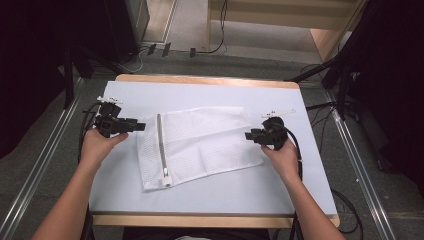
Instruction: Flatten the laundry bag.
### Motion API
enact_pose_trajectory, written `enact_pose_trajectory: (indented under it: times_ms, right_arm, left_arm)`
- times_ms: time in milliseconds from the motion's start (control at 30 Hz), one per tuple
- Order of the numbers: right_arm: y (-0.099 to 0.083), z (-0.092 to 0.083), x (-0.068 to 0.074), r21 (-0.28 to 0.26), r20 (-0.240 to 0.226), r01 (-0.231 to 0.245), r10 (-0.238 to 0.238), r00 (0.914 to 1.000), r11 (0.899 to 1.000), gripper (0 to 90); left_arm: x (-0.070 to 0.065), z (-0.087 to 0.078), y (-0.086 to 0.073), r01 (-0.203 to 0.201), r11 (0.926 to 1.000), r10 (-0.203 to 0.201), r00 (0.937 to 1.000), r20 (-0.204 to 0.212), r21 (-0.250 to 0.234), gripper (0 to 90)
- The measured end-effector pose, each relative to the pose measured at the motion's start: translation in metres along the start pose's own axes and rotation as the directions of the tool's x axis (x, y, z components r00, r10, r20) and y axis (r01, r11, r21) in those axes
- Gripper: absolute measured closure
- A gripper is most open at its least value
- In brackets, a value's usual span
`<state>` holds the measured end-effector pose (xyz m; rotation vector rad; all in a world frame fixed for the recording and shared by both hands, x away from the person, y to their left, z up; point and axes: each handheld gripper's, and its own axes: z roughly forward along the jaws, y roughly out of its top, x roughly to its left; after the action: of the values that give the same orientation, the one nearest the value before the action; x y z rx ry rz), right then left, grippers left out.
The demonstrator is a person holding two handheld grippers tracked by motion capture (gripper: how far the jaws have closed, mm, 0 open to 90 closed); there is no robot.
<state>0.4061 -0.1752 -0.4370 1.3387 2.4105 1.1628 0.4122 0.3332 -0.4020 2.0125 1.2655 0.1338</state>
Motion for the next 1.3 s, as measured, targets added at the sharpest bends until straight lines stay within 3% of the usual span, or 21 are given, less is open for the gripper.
enact_pose_trajectory:
  times_ms: [100, 367, 400, 567, 667, 800, 900, 967, 1000, 1067, 1133, 1200, 1233, 1267, 1300]
  right_arm:
    - [-0.011, -0.003, 0.008, 0.0, -0.019, 0.018, -0.018, 0.9997, 1.0, 64.2]
    - [-0.039, -0.011, 0.012, -0.009, -0.003, 0.037, -0.037, 0.9993, 0.999, 58.2]
    - [-0.045, -0.01, 0.011, 0.001, 0.009, 0.025, -0.025, 0.9996, 1.0, 56.0]
    - [-0.052, -0.009, 0.009, 0.036, 0.036, 0.014, -0.015, 0.9992, 0.999, 54.8]
    - [-0.056, -0.011, 0.007, 0.031, 0.054, 0.006, -0.007, 0.9985, 0.999, 53.7]
    - [-0.062, -0.011, 0.003, 0.034, 0.058, -0.023, 0.021, 0.9981, 0.999, 52.7]
    - [-0.063, -0.011, 0.005, 0.031, 0.065, -0.034, 0.032, 0.9974, 0.999, 52.6]
    - [-0.064, -0.01, 0.007, 0.031, 0.06, -0.036, 0.034, 0.9976, 0.999, 54.8]
    - [-0.063, -0.009, 0.011, 0.041, 0.036, -0.04, 0.038, 0.9986, 0.998, 58.0]
    - [-0.063, -0.008, 0.015, 0.05, 0.063, -0.01, 0.007, 0.998, 0.999, 61.5]
    - [-0.062, -0.008, 0.015, 0.057, 0.088, 0.0, -0.006, 0.9961, 0.998, 69.0]
    - [-0.061, -0.008, 0.014, 0.06, 0.106, -0.012, 0.005, 0.9943, 0.998, 77.9]
    - [-0.061, -0.008, 0.014, 0.06, 0.106, -0.012, 0.005, 0.9943, 0.998, 77.9]
    - [-0.06, -0.008, 0.011, 0.07, 0.118, -0.018, 0.009, 0.993, 0.997, 84.7]
    - [-0.059, -0.008, 0.01, 0.075, 0.115, -0.027, 0.018, 0.9932, 0.997, 87.8]
  left_arm:
    - [0.01, 0.009, 0.006, 0.009, 0.9999, -0.009, 1.0, 0.001, 0.008, 48.5]
    - [0.01, 0.048, 0.034, -0.068, 0.9972, 0.067, 0.9972, 0.034, 0.031, 47.8]
    - [0.012, 0.058, 0.04, -0.073, 0.9966, 0.071, 0.9965, 0.043, 0.039, 47.3]
    - [0.014, 0.072, 0.048, -0.101, 0.9936, 0.099, 0.9946, 0.032, 0.052, 46.4]
    - [0.015, 0.08, 0.053, -0.109, 0.993, 0.107, 0.9934, 0.04, 0.045, 46.1]
    - [0.014, 0.092, 0.056, -0.14, 0.9872, 0.137, 0.9896, 0.044, 0.076, 46.4]
    - [0.015, 0.099, 0.054, -0.14, 0.9868, 0.137, 0.9896, 0.045, 0.082, 47.3]
    - [0.016, 0.103, 0.052, -0.131, 0.9878, 0.126, 0.9903, 0.058, 0.085, 47.5]
    - [0.016, 0.105, 0.05, -0.124, 0.9877, 0.117, 0.9901, 0.078, 0.095, 51.2]
    - [0.015, 0.105, 0.046, -0.146, 0.9867, 0.141, 0.9868, 0.081, 0.07, 56.9]
    - [0.014, 0.104, 0.043, -0.16, 0.9852, 0.156, 0.9858, 0.062, 0.062, 62.5]
    - [0.012, 0.105, 0.042, -0.172, 0.9828, 0.168, 0.9841, 0.057, 0.068, 71.6]
    - [0.012, 0.105, 0.042, -0.172, 0.9828, 0.168, 0.9841, 0.057, 0.068, 73.5]
    - [0.008, 0.105, 0.041, -0.196, 0.9778, 0.194, 0.9804, 0.033, 0.074, 76.1]
    - [0.008, 0.105, 0.041, -0.196, 0.9778, 0.194, 0.9804, 0.033, 0.074, 79.2]
